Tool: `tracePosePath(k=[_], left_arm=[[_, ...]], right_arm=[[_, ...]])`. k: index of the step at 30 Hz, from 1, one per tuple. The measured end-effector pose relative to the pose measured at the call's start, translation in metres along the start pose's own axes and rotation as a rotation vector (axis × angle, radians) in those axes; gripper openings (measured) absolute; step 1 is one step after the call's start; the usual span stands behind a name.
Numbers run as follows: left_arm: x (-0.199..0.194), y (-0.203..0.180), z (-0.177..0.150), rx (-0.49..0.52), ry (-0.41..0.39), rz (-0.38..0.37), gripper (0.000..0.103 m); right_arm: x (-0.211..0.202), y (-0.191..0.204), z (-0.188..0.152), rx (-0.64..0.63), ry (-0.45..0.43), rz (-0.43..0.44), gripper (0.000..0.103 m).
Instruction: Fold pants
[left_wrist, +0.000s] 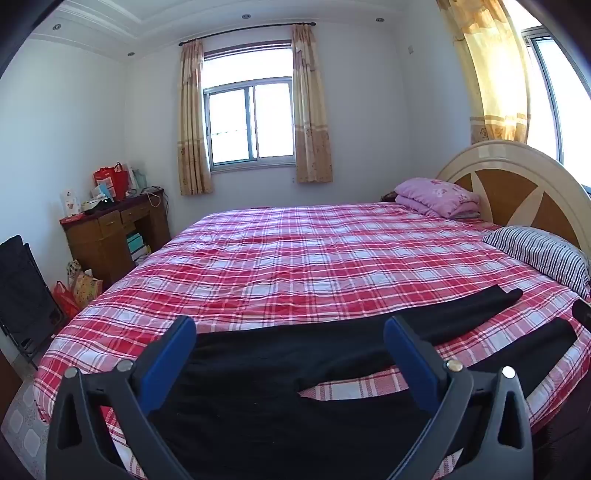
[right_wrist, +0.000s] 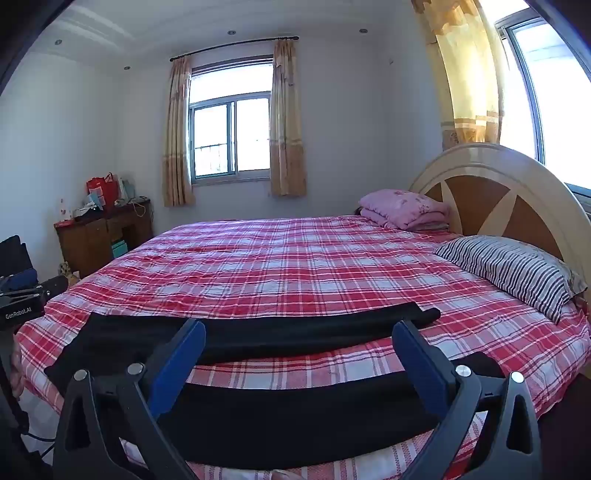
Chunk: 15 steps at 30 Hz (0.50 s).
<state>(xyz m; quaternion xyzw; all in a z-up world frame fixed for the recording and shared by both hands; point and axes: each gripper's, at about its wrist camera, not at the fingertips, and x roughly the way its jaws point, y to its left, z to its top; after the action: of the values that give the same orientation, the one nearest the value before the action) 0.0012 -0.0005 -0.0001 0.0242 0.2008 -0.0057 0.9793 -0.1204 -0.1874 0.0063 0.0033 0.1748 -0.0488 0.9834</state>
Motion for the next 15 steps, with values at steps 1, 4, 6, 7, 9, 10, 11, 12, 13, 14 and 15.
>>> tracePosePath(k=[1,4,6,7,9,10,11,12,13,14,15], left_arm=[[0.001,0.000,0.000,-0.002,0.003,-0.006,0.103],[0.005,0.000,0.000,-0.009,0.014,-0.019,0.103],[0.009,-0.001,0.001,-0.011,0.020,-0.023,0.103],[0.011,-0.001,0.002,-0.012,0.022,-0.022,0.103],[0.005,0.004,0.001,-0.019,0.008,-0.019,0.103],[0.006,0.004,0.002,-0.020,0.007,-0.017,0.103],[0.003,0.004,-0.002,-0.020,0.000,-0.016,0.103],[0.004,0.004,-0.002,-0.021,0.000,-0.014,0.103],[0.004,0.004,-0.002,-0.022,0.002,-0.013,0.103],[0.005,0.004,-0.002,-0.023,0.004,-0.012,0.103],[0.005,0.003,-0.003,-0.022,0.007,-0.010,0.103]], right_arm=[[0.000,0.000,0.000,-0.003,0.000,-0.001,0.102],[0.001,0.000,0.000,0.002,-0.001,-0.002,0.102],[0.002,0.000,-0.001,0.005,-0.001,-0.004,0.102],[0.003,-0.001,-0.002,0.006,0.003,-0.006,0.102],[0.004,0.002,-0.006,0.007,0.011,-0.005,0.102],[0.004,0.002,-0.006,0.009,0.014,-0.004,0.102],[0.004,0.003,-0.007,0.010,0.016,-0.003,0.102],[0.006,0.000,-0.005,0.013,0.017,-0.003,0.102],[0.009,0.000,-0.005,0.013,0.023,-0.006,0.102],[0.009,0.000,-0.006,0.014,0.023,-0.008,0.102],[0.010,0.000,-0.006,0.016,0.025,-0.009,0.102]])
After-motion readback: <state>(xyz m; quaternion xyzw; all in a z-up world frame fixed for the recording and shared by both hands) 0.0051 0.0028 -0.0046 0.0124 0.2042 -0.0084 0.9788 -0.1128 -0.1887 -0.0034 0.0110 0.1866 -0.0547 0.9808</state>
